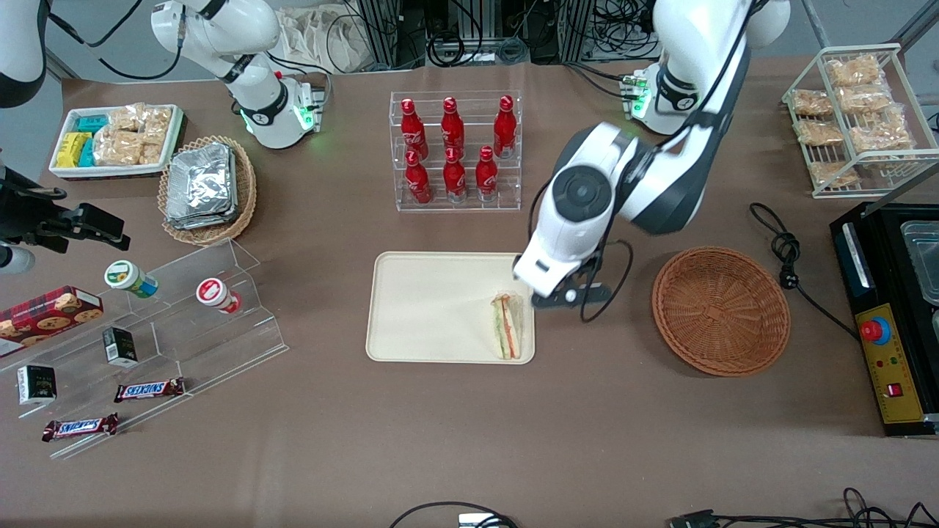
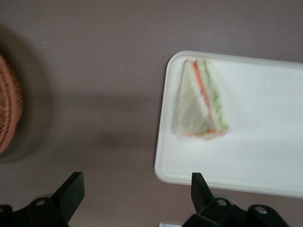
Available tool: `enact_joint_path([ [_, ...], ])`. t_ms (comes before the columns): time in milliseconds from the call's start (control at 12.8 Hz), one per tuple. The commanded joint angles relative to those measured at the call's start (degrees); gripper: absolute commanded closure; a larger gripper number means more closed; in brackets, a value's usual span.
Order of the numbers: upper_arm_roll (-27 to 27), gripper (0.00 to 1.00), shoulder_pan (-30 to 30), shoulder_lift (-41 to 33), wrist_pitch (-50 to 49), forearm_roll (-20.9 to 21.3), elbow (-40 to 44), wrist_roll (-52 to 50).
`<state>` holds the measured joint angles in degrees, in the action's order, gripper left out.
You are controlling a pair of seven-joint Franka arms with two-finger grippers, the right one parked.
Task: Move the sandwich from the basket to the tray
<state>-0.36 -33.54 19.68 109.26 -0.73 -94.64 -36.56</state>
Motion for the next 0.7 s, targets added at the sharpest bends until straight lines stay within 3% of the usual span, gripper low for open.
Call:
enact_joint_path([
  [0, 6.49, 0.0, -0.12, -17.0, 0.17, 0.03, -17.03, 10.23],
  [156, 13.95, 0.0, -0.21, -20.29, -5.33, 0.03, -17.78, 15.28],
  [390, 26.78, 0.0, -0.21, -19.16, -11.34, 0.29, -11.28, 15.81],
  [623, 30.84, 0.0, -0.12, -16.79, -12.48, 0.47, -5.04, 15.73],
])
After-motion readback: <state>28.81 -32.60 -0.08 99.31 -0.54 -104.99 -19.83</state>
